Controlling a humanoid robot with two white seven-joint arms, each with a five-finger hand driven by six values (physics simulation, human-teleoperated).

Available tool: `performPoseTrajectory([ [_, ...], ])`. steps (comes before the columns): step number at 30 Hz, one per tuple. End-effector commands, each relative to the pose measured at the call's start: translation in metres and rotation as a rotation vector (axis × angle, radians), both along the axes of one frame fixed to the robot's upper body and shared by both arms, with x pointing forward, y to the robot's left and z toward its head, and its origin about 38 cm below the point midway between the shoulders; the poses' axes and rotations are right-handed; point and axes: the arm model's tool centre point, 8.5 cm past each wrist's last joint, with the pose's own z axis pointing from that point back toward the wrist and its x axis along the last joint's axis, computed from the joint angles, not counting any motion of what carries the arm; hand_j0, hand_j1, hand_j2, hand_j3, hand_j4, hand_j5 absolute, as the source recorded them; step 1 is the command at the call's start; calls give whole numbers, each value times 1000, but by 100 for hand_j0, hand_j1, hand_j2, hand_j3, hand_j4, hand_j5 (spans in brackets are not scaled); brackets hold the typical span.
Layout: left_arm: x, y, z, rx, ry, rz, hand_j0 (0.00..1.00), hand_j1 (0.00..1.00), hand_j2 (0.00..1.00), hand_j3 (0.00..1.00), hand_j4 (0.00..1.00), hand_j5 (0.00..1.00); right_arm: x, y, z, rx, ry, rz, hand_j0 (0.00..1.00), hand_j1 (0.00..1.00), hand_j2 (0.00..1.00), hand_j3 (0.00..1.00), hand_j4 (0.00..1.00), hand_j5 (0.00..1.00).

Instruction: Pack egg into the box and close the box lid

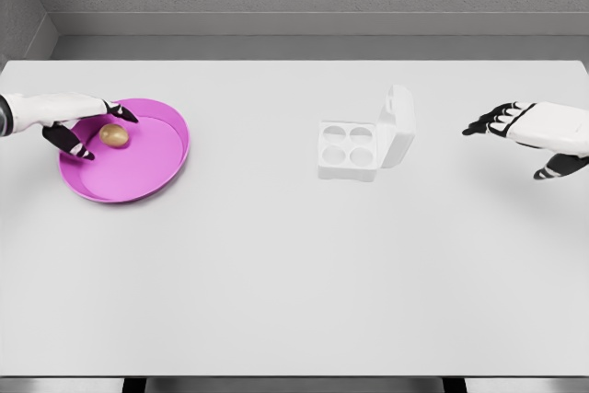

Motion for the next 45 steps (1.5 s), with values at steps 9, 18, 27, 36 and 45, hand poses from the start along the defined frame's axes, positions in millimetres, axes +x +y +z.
performPoseTrajectory([
  [9,4,-4,-1,8,0,-1,79,79,79,79,79,79,0,-1,1,3,0,-5,100,100,100,100,100,100],
  [18,6,-15,-6,34,5,-24,77,77,77,77,77,77,-1,0,-2,4,6,-2,100,100,100,100,100,100],
  [27,6,-12,-7,43,9,-18,76,76,76,76,76,76,-1,1,-3,3,9,1,100,100,100,100,100,100],
  [36,8,-19,-10,49,10,-30,73,73,73,73,73,73,-1,3,-4,9,8,4,100,100,100,100,100,100],
  [45,8,-20,-11,51,13,-31,68,68,68,68,68,68,-1,3,-3,9,7,5,100,100,100,100,100,100],
])
